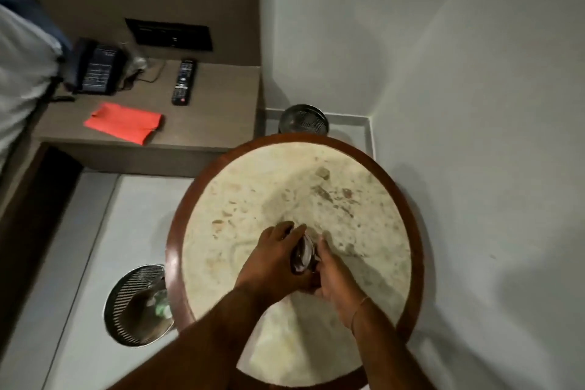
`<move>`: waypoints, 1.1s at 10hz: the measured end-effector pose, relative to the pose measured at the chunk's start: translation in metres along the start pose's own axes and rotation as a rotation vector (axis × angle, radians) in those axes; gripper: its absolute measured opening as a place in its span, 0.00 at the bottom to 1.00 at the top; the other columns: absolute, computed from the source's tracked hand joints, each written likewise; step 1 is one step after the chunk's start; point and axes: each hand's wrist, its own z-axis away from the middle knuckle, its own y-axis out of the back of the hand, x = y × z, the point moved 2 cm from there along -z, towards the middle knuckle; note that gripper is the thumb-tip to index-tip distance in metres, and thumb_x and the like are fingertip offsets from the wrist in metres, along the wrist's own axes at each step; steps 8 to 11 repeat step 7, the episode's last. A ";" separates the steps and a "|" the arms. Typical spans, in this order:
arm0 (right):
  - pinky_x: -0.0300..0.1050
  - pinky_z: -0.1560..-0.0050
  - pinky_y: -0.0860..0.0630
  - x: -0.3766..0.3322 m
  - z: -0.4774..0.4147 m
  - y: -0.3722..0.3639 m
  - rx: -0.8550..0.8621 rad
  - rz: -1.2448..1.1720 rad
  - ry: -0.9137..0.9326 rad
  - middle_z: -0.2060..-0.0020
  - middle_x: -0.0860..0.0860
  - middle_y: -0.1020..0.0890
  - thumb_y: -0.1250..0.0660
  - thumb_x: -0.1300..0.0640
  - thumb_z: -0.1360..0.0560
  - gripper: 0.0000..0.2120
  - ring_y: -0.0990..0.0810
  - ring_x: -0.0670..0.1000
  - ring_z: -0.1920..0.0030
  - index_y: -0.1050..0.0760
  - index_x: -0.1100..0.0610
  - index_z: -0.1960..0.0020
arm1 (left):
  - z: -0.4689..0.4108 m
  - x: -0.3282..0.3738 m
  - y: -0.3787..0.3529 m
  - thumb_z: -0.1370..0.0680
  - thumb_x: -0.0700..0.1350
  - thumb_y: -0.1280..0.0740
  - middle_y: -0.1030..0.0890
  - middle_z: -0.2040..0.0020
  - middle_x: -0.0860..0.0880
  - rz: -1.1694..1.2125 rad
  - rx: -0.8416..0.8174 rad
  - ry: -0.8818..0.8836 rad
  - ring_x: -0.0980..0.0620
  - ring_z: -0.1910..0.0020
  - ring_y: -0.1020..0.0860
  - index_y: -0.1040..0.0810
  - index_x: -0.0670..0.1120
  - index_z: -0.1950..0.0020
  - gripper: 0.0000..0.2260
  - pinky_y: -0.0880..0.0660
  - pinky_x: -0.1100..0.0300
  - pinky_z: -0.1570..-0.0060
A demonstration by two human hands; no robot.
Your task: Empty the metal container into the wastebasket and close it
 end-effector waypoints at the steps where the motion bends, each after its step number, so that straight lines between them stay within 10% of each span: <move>1: 0.53 0.52 0.14 -0.003 -0.008 0.029 0.040 0.162 0.089 0.53 0.53 0.10 0.46 0.36 0.14 0.23 0.11 0.54 0.52 0.17 0.49 0.44 | -0.016 0.010 -0.019 0.29 0.58 0.22 0.33 0.21 0.47 -0.052 -0.034 -0.002 0.43 0.22 0.36 0.35 0.51 0.18 0.43 0.30 0.51 0.26; 3: 0.43 0.66 0.22 -0.007 -0.032 0.072 0.349 0.184 0.313 0.61 0.56 0.10 0.42 0.42 0.13 0.25 0.14 0.53 0.68 0.15 0.59 0.47 | -0.035 0.017 -0.050 0.31 0.55 0.29 0.31 0.24 0.47 -0.249 -0.042 0.000 0.41 0.27 0.33 0.34 0.50 0.20 0.39 0.23 0.45 0.36; 5: 0.56 0.44 0.16 -0.005 -0.038 0.070 0.350 0.473 0.447 0.55 0.55 0.11 0.40 0.40 0.15 0.23 0.12 0.57 0.51 0.15 0.56 0.48 | -0.030 0.007 -0.077 0.29 0.55 0.30 0.36 0.20 0.47 -0.370 -0.020 0.027 0.38 0.22 0.37 0.44 0.55 0.17 0.43 0.34 0.39 0.25; 6: 0.54 0.39 0.19 -0.019 -0.032 0.060 0.403 0.627 0.562 0.46 0.52 0.12 0.38 0.44 0.15 0.17 0.15 0.55 0.42 0.16 0.53 0.43 | -0.032 0.006 -0.063 0.26 0.69 0.35 0.50 0.13 0.46 -0.463 0.010 0.045 0.37 0.15 0.49 0.61 0.56 0.15 0.49 0.61 0.32 0.20; 7: 0.51 0.28 0.25 -0.020 -0.006 0.054 0.436 0.787 0.707 0.30 0.50 0.19 0.36 0.44 0.16 0.21 0.22 0.53 0.28 0.23 0.50 0.27 | 0.004 0.017 -0.040 0.21 0.74 0.53 0.54 0.13 0.45 -0.490 0.146 -0.044 0.38 0.14 0.55 0.58 0.54 0.14 0.42 0.61 0.31 0.20; 11: 0.51 0.28 0.25 -0.020 -0.006 0.054 0.436 0.787 0.707 0.30 0.50 0.19 0.36 0.44 0.16 0.21 0.22 0.53 0.28 0.23 0.50 0.27 | 0.004 0.017 -0.040 0.21 0.74 0.53 0.54 0.13 0.45 -0.490 0.146 -0.044 0.38 0.14 0.55 0.58 0.54 0.14 0.42 0.61 0.31 0.20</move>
